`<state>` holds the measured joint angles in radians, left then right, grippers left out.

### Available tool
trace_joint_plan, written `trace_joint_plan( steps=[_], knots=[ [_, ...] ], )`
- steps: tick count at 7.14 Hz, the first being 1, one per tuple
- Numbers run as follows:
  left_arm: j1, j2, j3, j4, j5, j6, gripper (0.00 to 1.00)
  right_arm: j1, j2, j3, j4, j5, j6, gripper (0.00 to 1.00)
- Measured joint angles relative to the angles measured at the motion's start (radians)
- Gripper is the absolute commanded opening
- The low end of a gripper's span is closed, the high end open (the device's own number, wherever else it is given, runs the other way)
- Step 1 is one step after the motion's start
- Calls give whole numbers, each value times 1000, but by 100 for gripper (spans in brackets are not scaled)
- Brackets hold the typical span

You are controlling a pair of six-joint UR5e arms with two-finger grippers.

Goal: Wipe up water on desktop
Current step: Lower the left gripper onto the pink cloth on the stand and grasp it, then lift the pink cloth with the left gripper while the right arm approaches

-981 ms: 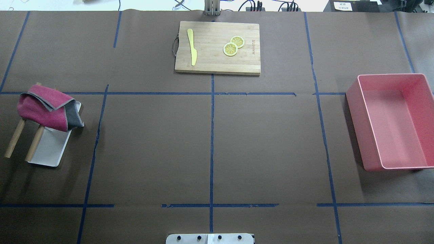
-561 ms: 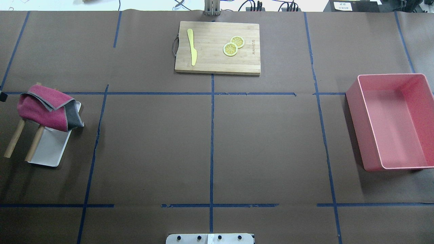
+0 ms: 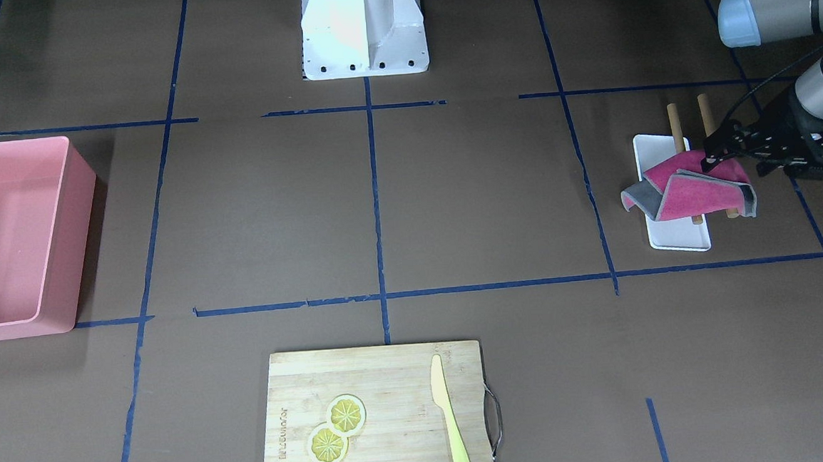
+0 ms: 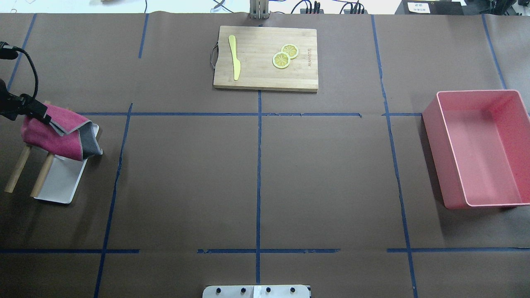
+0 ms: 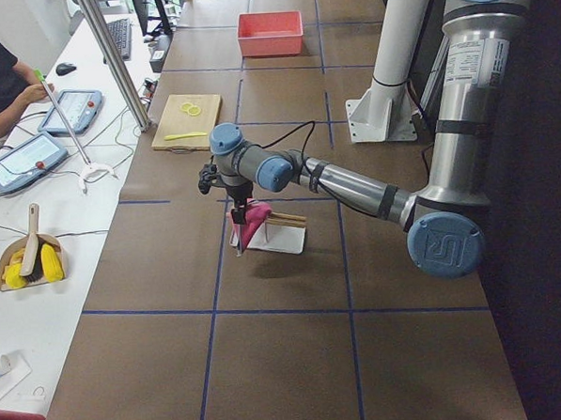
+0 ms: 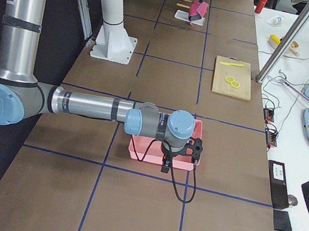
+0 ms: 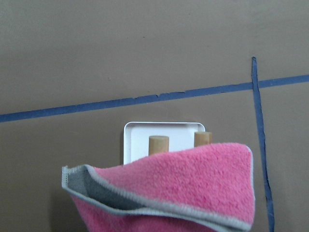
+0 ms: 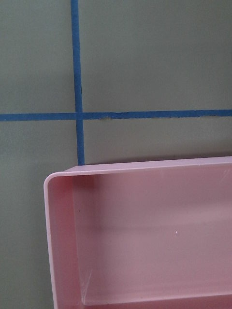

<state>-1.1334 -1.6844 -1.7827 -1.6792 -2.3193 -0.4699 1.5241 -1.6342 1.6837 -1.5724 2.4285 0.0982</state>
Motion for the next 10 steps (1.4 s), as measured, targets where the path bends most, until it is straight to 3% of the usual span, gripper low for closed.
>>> trace_joint_plan(
  steps=[1,5,6,10],
  knots=[
    [3,-4,11,-1,5,0,79,-3,0,0,0,0,0,100],
    [4,-16,30,1,8,-1,7,-8,2,-1,0,0,0,100],
    [4,-21,31,2,8,-1,2,-8,2,-2,0,0,0,100],
    [0,-35,9,3,11,-5,0,-11,3,-1,0,0,1,100]
  ],
)
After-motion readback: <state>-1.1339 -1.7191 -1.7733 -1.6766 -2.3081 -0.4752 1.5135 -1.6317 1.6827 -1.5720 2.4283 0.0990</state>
